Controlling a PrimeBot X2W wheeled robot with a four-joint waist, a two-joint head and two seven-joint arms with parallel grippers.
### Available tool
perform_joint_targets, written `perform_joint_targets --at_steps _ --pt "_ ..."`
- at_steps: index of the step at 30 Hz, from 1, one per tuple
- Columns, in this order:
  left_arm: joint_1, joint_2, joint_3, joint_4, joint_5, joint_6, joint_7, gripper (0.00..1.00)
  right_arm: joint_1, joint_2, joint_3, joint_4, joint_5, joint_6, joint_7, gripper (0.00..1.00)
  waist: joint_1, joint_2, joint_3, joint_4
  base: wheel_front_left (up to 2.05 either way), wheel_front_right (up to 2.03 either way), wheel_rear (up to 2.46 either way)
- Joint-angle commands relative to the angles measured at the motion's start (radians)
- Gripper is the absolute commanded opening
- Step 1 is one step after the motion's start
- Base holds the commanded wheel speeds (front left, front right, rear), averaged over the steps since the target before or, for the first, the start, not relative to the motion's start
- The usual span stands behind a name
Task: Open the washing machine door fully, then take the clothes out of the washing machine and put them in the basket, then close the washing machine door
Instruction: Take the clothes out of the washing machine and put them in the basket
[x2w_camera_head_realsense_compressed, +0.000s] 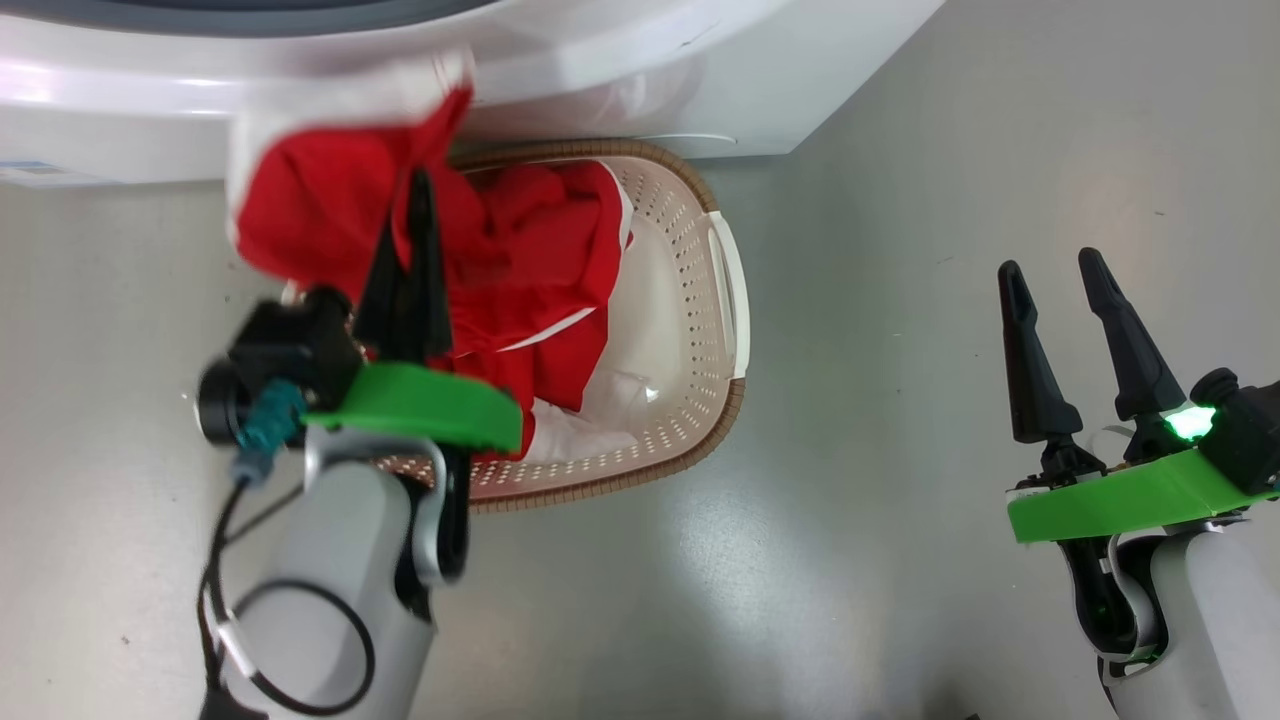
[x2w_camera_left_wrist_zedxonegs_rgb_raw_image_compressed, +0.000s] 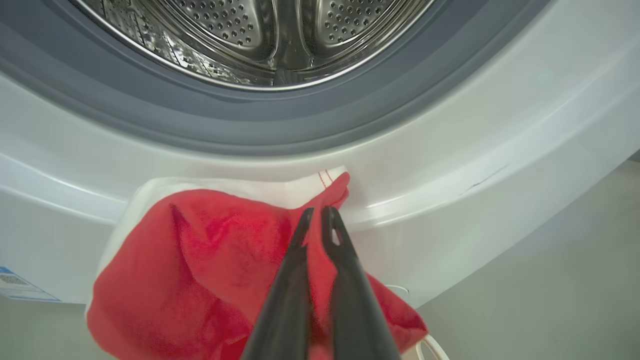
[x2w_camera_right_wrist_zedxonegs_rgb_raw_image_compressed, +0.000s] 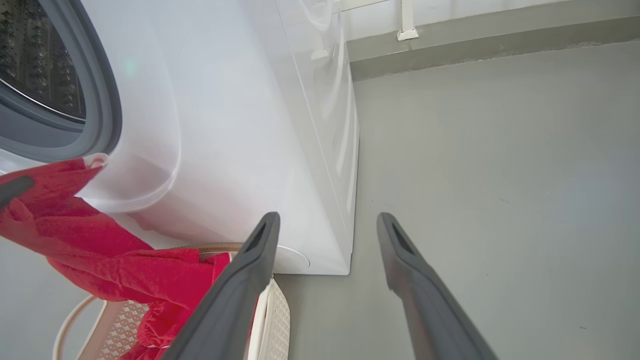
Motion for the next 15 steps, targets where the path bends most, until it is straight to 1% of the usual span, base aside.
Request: perform_joint_targets --at_steps 1,4,7,15 --pt "0.054 0.027 0.016 -0.016 -0.007 0.003 -0.002 0.0 0.025 -0.005 0.025 -0.022 -0.009 0.008 -0.006 1.0 0.0 0.0 0.0 -0.003 0.0 0.0 0.0" --pt "0.078 0.027 0.006 0.005 -0.022 0.0 -0.002 0.0 0.025 -0.005 0.027 -0.021 -0.008 0.008 -0.006 1.0 0.0 0.0 0.001 -0.006 0.0 0.0 0.0" --pt "0.088 0.027 -0.006 0.056 -0.032 -0.007 -0.002 0.0 0.024 -0.005 0.032 -0.02 -0.007 0.008 -0.006 1.0 0.0 0.0 0.004 -0.013 0.0 0.0 0.0" --pt "0.028 0.027 -0.038 0.267 -0.051 -0.062 -0.002 0.0 0.014 -0.002 0.044 -0.018 -0.004 0.008 -0.006 1.0 0.0 0.0 0.02 -0.036 0.0 0.0 0.0"
